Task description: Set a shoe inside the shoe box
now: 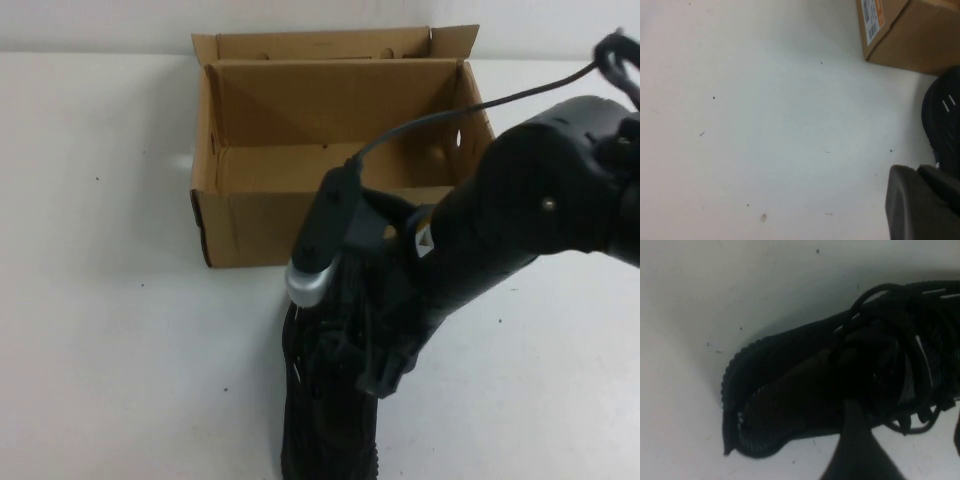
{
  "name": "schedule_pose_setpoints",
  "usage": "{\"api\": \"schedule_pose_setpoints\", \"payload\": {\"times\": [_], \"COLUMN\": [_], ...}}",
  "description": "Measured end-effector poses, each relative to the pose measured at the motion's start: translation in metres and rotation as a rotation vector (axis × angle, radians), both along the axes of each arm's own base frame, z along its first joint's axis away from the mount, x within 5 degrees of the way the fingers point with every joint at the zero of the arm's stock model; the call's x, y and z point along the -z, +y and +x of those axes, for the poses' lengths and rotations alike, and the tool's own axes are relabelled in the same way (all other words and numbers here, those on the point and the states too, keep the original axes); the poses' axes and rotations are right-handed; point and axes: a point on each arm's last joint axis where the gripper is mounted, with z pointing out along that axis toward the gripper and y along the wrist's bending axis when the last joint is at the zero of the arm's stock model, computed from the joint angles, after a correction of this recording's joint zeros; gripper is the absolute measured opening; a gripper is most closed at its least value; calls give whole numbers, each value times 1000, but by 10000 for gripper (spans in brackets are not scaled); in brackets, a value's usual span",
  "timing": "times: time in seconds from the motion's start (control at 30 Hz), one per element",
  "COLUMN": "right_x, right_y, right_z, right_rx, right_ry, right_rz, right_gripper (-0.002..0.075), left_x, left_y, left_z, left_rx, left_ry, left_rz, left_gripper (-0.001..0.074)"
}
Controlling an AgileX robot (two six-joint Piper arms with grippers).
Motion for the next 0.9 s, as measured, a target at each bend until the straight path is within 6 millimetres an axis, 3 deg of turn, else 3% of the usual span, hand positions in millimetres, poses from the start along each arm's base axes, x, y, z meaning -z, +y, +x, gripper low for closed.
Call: {"api": "schedule_pose_setpoints", "payload": {"times": [0.33, 0.43, 0.5, 0.57, 0.63, 0.9], "right_x": [51, 67, 74, 77, 76, 55], "right_y": [24, 29, 32, 33, 33, 34], "right_z": [38, 44, 45, 44, 44, 44], "right_rx": [-11, -16, -22, -16, -4, 18], "right_ry": [-100, -95, -85, -69, -58, -29], "right_rz": [-85, -109, -119, -120, -118, -124], "right_gripper": [355, 292, 190, 85, 34, 2], "left_x": [0, 0, 0, 0, 0, 1], "left_y": [0, 0, 0, 0, 0, -3], "left_z": [0, 0, 0, 0, 0, -2], "left_rx": [0, 0, 0, 0, 0, 100], "left_ry": [0, 0, 0, 0, 0, 3], "left_rz": [0, 0, 0, 0, 1, 77], "left_gripper": [-4, -4, -4, -4, -4, -4]}}
